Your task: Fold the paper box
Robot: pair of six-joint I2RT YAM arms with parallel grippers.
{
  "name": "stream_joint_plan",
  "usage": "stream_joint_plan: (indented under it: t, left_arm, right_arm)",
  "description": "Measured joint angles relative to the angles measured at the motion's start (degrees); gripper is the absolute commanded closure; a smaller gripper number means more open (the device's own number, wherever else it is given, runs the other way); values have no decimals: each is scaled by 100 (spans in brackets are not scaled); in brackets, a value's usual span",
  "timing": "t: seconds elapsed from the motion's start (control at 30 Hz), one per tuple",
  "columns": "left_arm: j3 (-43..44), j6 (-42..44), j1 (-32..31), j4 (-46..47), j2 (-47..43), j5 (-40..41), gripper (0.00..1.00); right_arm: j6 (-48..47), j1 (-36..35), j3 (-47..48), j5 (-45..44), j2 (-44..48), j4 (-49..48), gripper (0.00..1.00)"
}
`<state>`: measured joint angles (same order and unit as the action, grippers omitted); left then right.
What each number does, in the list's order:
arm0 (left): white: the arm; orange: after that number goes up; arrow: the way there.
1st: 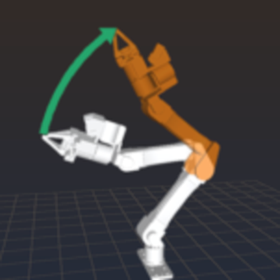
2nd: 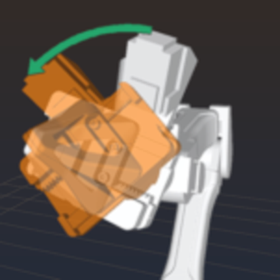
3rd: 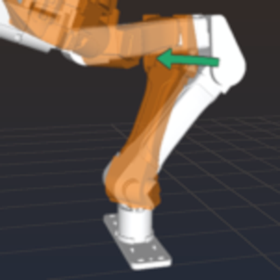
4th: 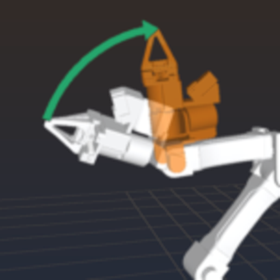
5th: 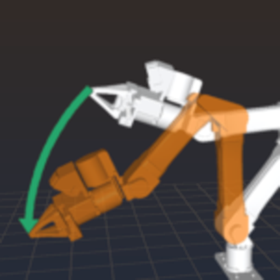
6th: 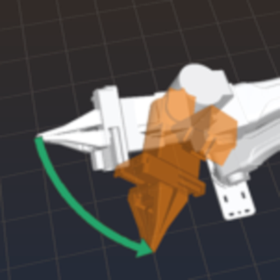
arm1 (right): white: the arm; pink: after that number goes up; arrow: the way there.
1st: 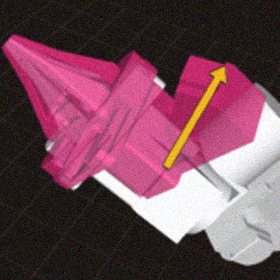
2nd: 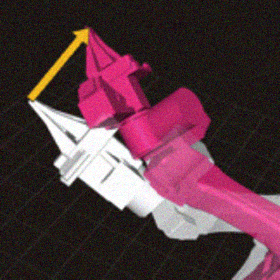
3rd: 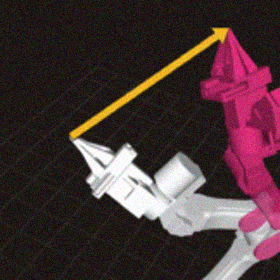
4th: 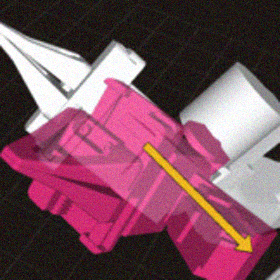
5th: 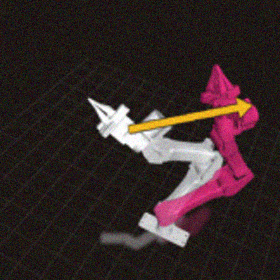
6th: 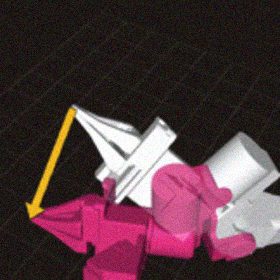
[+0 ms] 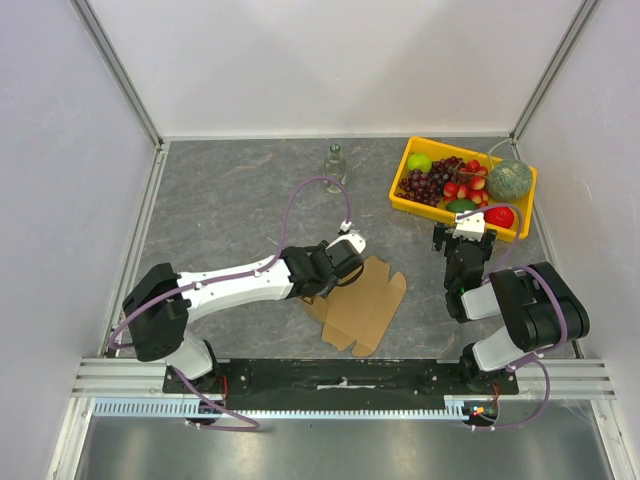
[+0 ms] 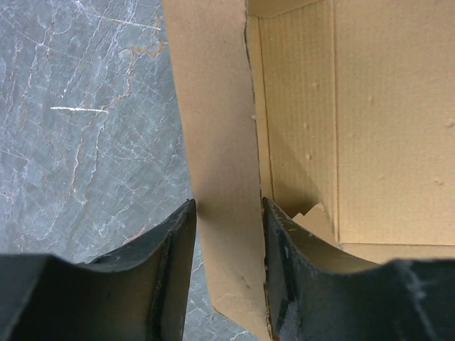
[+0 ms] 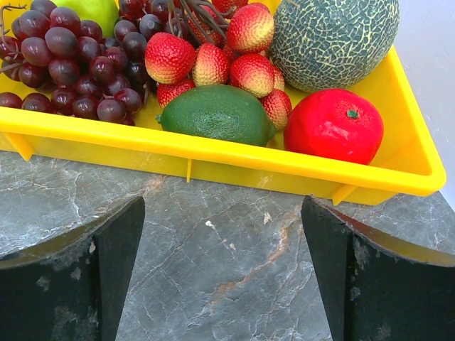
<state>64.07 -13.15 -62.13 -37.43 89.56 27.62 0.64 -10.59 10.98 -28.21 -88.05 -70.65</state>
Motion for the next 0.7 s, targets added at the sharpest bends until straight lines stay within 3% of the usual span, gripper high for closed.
stream_joint_plan:
  t: [0.13, 0.7]
  left_arm:
    - [0, 13, -2, -22, 87, 109, 61]
    - [-245, 9, 133, 256, 85, -181, 70]
  right_arm:
    - [0, 0, 0, 0, 0, 0, 2]
    - [-2, 0, 0, 0, 0, -2, 2]
